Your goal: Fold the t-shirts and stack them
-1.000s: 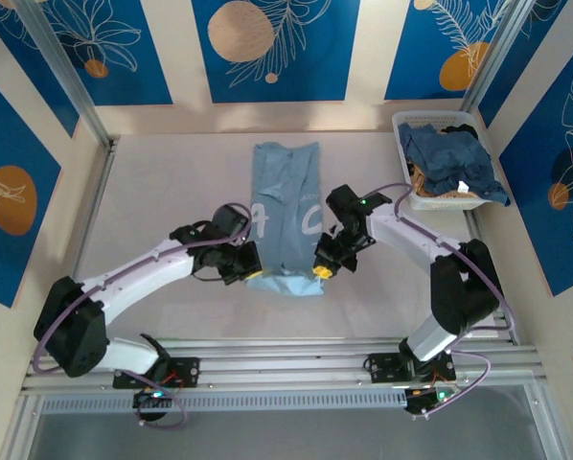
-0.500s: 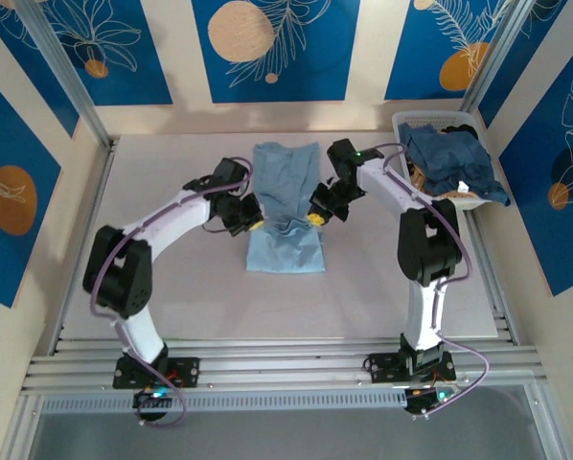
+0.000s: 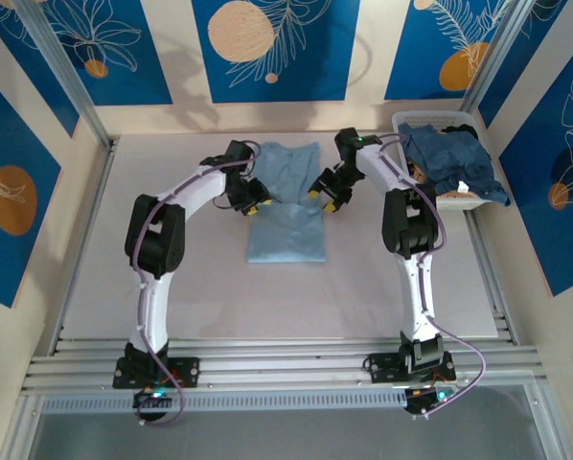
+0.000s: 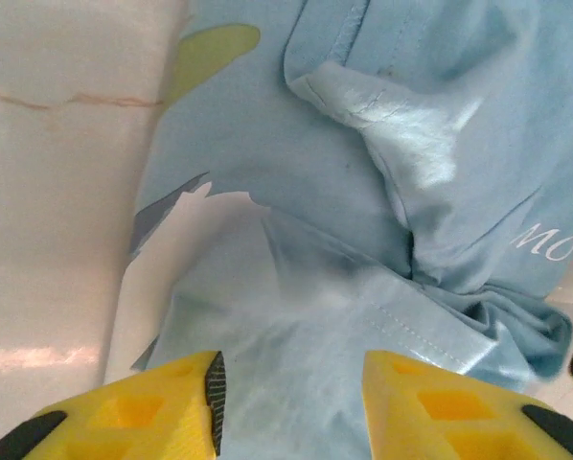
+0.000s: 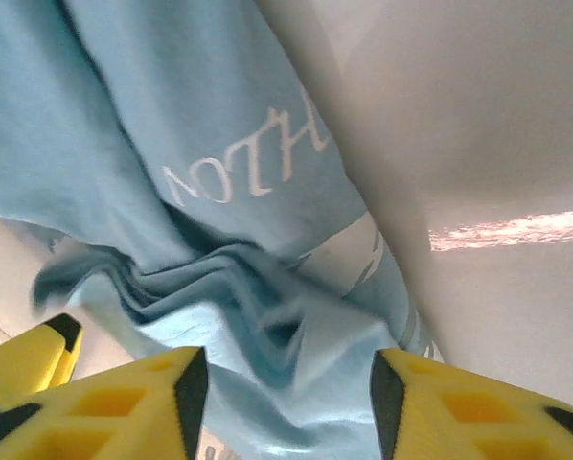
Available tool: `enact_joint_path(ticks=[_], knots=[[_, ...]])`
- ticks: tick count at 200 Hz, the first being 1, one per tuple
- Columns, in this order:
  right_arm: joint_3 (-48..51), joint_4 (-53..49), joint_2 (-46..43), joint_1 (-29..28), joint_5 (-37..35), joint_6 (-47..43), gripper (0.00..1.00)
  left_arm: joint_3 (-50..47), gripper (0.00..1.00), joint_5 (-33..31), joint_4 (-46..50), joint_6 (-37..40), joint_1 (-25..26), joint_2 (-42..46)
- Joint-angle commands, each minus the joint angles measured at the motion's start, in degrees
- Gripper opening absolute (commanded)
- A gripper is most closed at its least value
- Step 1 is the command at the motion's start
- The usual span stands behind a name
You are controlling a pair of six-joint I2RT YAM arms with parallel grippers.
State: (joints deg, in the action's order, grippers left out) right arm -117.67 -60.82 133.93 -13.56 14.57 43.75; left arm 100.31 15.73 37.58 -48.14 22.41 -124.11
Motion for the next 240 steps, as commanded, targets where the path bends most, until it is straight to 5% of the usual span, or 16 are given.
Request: enact_joint_path(ticks=[1,64,110,161,195,218,240], knots=[[-0.15,-2.11,-5.04,0.83,-1.61,-2.61,0.56,-1.26,0.43,-4.87,5.05,2.00,-0.53,6.45],[33.38,8.96,-25.99,-1.35,1.47,2.29,0.56,-32.13,0.46,3.11,-5.48,-9.02,1.55,24.42],[51.37,20.08,-32.75,-5.00,8.15,9.76,0.56,-42.17,0.47,8.56,-15.86,-16.62,2.08,24.90],[54.93,23.80,-29.95,-6.06,9.37,11.98,0.54,-42.58,0.48,9.40,-19.84,-18.56,3.40,21.00],[53.11,24.43,-26.68,-5.86,8.70,11.56,0.44,-41.23,0.46,9.84,-21.26,-18.72,4.03,18.69],[50.59,24.18,-23.83,-5.78,7.79,11.07,0.36,-39.59,0.38,9.07,-21.11,-18.30,4.13,16.93],[48.03,22.59,-22.37,-5.63,5.25,10.52,0.26,-37.56,0.21,7.91,-20.16,-17.39,4.13,15.82]])
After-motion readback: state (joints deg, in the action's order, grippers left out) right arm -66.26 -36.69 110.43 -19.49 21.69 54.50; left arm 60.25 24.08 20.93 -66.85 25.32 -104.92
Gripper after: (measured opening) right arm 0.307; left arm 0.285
